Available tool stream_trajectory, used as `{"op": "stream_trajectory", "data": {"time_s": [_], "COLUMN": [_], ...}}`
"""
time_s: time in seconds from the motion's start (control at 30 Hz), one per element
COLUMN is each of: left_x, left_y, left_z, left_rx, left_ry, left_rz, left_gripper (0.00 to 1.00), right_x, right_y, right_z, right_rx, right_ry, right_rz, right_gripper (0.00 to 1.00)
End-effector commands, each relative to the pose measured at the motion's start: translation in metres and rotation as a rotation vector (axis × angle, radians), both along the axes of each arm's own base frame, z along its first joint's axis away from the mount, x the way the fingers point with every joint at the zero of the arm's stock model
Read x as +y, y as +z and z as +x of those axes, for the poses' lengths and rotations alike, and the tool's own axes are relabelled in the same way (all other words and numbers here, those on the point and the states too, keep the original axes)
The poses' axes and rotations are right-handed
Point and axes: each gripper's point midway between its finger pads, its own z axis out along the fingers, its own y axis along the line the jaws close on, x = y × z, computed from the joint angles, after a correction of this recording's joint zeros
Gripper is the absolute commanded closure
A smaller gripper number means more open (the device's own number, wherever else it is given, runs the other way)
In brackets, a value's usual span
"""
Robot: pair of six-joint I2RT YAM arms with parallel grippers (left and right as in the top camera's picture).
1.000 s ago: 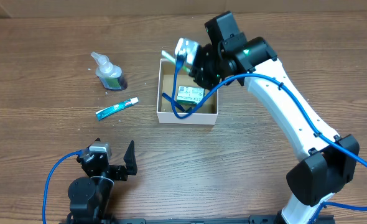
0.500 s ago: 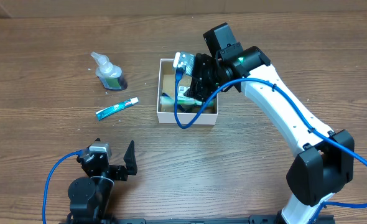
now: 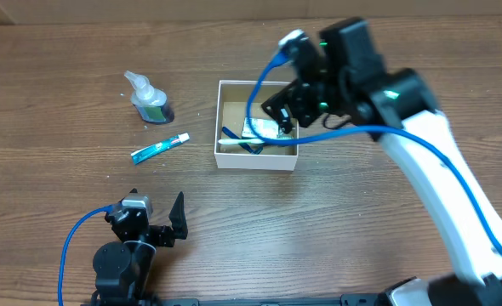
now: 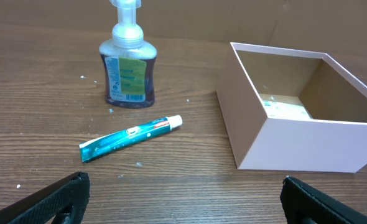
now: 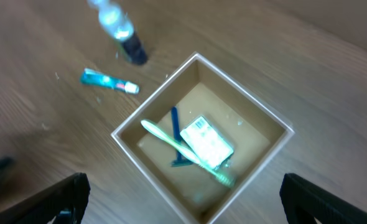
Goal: Pack container
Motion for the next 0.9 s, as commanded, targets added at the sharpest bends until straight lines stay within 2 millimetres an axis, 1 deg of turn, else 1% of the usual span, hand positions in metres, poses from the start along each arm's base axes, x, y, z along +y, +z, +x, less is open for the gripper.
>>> {"op": "stream_trajectory", "data": {"time_s": [0.0, 0.07, 0.17, 0.33, 0.43, 0.5, 0.63, 0.87], "left_x": [0.000, 0.000, 0.000, 0.000, 0.000, 0.000, 0.000, 0.000], "left_y": [-0.001, -0.001, -0.001, -0.001, -0.001, -0.001, -0.001, -0.001], "left_z": [0.000, 0.000, 0.000, 0.000, 0.000, 0.000, 0.000, 0.000], "left_rx": [-0.004, -0.004, -0.004, -0.004, -0.004, -0.004, -0.004, -0.004], "left_ry": [0.001, 0.001, 0.001, 0.001, 0.001, 0.001, 0.001, 0.001], "left_rz": [-0.012, -0.012, -0.012, -0.012, -0.012, -0.012, -0.012, -0.012], "left_gripper": [0.00, 0.00, 0.00, 0.00, 0.00, 0.00, 0.00, 0.00], "right_x": [-0.028, -0.045, -0.056, -0.075, -0.081, -0.085, -0.091, -0.104], "right_y": [0.017, 0.014, 0.013, 0.025, 0.033, 0.034, 0.029, 0.025], "right_z": [-0.020, -0.030, -0.046, -0.066, -0.077, -0.084, -0.099, -0.128], "right_rx": [0.096, 0.125, 0.152, 0.123, 0.089, 0.077, 0.072, 0.034], "right_ry": [-0.235, -0.306, -0.335, -0.367, -0.372, -0.375, -0.376, -0.393], "right_rz": [0.054, 0.009, -0.024, -0.055, -0.039, -0.037, -0.032, 0.011], "right_gripper": [0.00, 0.00, 0.00, 0.00, 0.00, 0.00, 0.00, 0.00]}}
